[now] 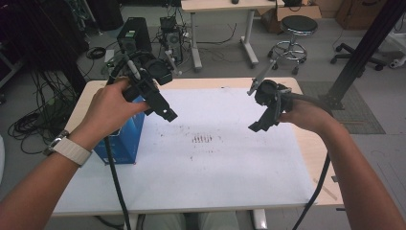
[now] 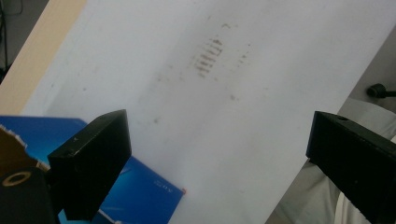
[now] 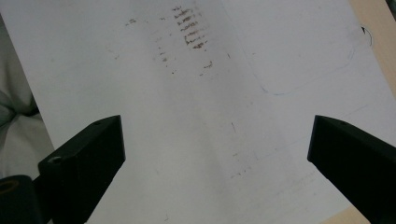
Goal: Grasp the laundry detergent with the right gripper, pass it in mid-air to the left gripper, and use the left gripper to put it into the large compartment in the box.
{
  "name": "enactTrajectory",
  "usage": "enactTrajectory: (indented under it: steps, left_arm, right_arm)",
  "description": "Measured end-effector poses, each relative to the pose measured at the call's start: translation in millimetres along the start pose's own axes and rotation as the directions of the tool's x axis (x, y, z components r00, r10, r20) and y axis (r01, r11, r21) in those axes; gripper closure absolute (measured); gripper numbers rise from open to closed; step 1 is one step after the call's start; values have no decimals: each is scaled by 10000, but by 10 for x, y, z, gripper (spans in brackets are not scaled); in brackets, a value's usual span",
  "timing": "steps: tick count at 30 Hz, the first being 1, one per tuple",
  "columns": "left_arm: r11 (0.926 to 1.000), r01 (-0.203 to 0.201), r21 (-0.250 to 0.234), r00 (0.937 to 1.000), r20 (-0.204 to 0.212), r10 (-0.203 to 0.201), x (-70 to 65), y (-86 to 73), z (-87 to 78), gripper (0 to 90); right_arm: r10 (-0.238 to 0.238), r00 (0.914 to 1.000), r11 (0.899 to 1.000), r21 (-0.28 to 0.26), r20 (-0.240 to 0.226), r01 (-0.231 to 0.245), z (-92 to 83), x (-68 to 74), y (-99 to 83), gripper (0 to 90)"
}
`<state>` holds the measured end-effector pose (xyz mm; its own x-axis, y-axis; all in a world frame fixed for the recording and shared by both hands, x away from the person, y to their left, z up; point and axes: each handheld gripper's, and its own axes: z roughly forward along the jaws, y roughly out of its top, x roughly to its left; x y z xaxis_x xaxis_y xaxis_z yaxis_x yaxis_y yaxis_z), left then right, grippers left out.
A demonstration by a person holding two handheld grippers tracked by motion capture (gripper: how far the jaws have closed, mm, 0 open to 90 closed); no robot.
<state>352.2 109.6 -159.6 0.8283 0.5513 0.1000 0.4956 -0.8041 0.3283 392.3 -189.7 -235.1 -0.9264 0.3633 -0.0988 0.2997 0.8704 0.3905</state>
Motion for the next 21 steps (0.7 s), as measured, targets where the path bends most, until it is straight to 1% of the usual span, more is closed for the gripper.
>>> enactTrajectory:
  steps: [3,7,9,13,16,17,18,21]
  left_arm:
    - [9987,-513,-19,9985,172,513,-40,13,34,71]
    - [9940,-1088,-68,9935,326,1090,-76,16,67,71]
    - [9912,-1311,-185,9906,362,1317,-82,17,74,70]
    - [9879,-1509,-367,9875,401,1524,-77,37,93,70]
    - [9822,-1822,-457,9820,415,1841,-101,62,124,71]
    - [9790,-1992,-433,9787,421,2010,-107,76,137,71]
    - [9780,-2040,-440,9777,411,2058,-122,84,154,71]
    - [9716,-2332,-397,9714,365,2347,-149,98,202,71]
  right_arm:
    - [-60,10000,10000,-7,-36,60,2,-8,27,38]
    - [-67,9999,10000,30,-89,67,9,-25,66,38]
    - [-83,9999,10000,-5,-105,83,12,-30,82,38]
    - [-157,9998,9999,15,-135,157,20,-44,123,38]
    - [-215,9996,9998,16,-163,215,32,-54,154,38]
    - [-236,9996,9997,22,-181,236,37,-58,163,39]
    - [-272,9995,9996,27,-179,272,44,-67,170,38]
    - [-250,9995,9997,63,-208,252,70,-92,185,38]
